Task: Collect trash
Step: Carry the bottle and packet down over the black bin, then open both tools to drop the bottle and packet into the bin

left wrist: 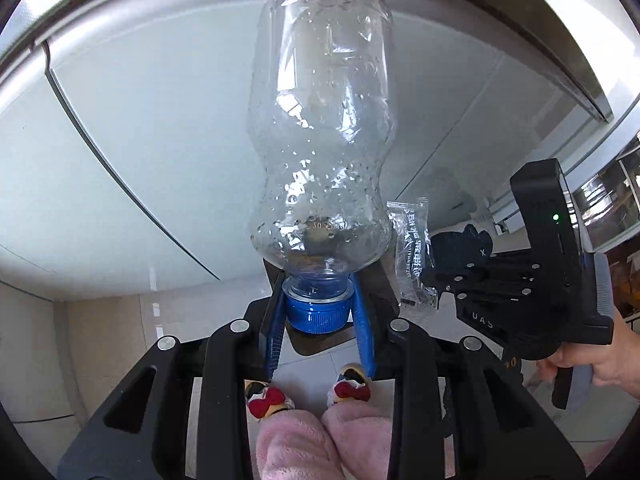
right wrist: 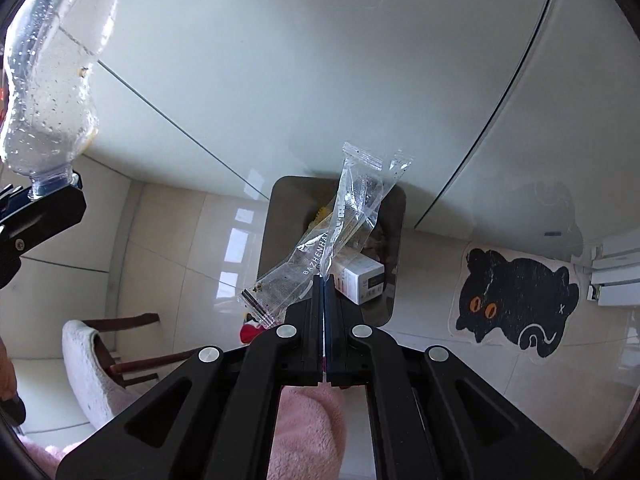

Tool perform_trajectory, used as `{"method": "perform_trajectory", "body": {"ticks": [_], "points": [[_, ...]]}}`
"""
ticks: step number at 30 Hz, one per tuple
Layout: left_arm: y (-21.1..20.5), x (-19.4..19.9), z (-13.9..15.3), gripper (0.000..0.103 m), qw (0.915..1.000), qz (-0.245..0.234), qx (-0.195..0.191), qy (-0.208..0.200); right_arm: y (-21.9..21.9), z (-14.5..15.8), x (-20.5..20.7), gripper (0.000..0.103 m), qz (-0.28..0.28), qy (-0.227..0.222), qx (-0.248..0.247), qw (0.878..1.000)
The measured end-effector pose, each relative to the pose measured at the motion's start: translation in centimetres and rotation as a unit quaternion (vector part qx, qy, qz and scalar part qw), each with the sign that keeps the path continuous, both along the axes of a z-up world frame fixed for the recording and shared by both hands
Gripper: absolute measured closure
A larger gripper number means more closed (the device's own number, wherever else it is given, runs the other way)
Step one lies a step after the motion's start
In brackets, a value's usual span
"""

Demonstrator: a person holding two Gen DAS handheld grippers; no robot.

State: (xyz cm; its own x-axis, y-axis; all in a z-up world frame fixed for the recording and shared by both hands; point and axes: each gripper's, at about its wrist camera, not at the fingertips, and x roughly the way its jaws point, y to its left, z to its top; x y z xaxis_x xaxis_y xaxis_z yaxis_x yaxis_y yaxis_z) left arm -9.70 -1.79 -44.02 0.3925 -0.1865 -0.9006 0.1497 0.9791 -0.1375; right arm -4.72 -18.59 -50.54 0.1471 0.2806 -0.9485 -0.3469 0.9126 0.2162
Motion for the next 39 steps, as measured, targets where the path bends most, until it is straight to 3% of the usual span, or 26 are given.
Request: {"method": "perform_trajectory", "body": {"ticks": [12,19,26,30,39], "points": [[-0.9,2.0,-10.1,0.075,0.9975,-0.013,-0.01,0.069,0.0,-6.6,1.7,0.101,-0.02,0.024,0.004,1.0],[-1.5,2.9,-14.2,0.074,0.995,-0.013,-0.023,0.096,-0.1,-9.7,2.3,0.101,-0.034,0.038,0.01,0.999],[-1.0,3.3,-14.3,0.074,0.9941,-0.018,-0.026,0.104,0.1,-10.1,2.4,0.1,-0.035,0.043,0.014,0.998],[-1.3,3.0,-14.6,0.074,0.9938,-0.02,-0.03,0.105,-0.4,-10.3,2.9,0.1,-0.062,0.062,0.045,0.995],[-1.2,3.6,-16.1,0.074,0.9909,-0.016,-0.038,0.128,-0.6,-11.0,4.0,0.097,-0.095,0.07,0.055,0.991]]}}
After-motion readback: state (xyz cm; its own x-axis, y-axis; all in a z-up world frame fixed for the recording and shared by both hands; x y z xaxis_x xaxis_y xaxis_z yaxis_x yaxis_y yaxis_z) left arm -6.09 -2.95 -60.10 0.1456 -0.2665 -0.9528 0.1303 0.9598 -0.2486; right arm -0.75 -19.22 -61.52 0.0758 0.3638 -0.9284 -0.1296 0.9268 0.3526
